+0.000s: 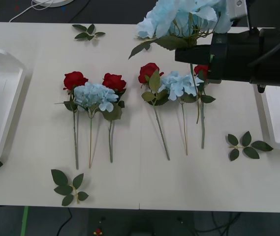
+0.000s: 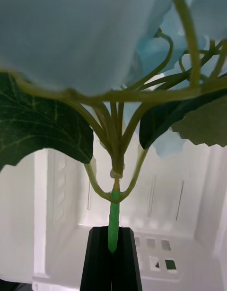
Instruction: Place the red flowers into the right box and the blue flowers into the left box. If a person shows an open palm, hand one flower to the person first, then continue sorting.
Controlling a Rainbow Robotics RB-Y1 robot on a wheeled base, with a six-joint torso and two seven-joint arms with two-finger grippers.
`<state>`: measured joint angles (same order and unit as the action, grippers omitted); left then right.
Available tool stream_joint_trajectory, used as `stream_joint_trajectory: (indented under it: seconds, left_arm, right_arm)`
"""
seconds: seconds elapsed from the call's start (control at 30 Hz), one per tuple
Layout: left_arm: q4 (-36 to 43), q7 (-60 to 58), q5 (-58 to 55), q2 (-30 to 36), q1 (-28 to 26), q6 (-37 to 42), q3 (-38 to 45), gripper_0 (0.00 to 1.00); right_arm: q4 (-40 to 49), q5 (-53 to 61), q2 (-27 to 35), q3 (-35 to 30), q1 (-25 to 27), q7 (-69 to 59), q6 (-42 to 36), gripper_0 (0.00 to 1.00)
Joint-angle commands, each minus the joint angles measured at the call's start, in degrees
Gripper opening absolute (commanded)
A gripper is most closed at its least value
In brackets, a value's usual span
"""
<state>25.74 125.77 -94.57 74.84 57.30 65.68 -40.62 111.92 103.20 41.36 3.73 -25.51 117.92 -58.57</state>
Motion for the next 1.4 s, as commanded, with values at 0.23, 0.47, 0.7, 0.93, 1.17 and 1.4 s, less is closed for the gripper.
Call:
stream_joint_trajectory:
  seconds: [0.23,0.47,0.7,0.93,1.17,1.4]
  left_arm:
    - [-1.8,8.7,-3.2,-9.3,-4.6,-17.6,2.0,0.00]
    - [0.1,8.5,-4.0,-11.4,-8.7,-24.2,2.0,0.00]
    - [0.8,9.8,-5.4,-11.4,-11.8,-27.3,2.0,0.22]
    - [3.1,10.7,-7.8,-11.4,-12.5,-29.1,2.6,1.00]
    - [6.3,11.3,-7.6,-11.0,-12.5,-27.5,7.1,1.00]
    - [16.6,11.4,2.1,-9.5,-12.5,-17.3,23.7,1.00]
  right_arm:
    - [2.2,3.5,-1.2,8.5,-0.3,9.2,4.5,0.00]
    - [2.1,6.2,-1.3,14.9,-2.4,8.7,10.5,0.00]
    - [0.4,9.2,-1.5,18.2,-4.6,7.7,12.9,0.00]
    - [-0.5,10.3,-1.9,20.3,-6.0,7.7,15.5,0.00]
    - [-0.5,10.2,-2.8,21.0,-6.5,7.4,17.3,0.00]
    - [-0.5,10.7,-2.7,21.0,-6.5,7.1,17.6,0.00]
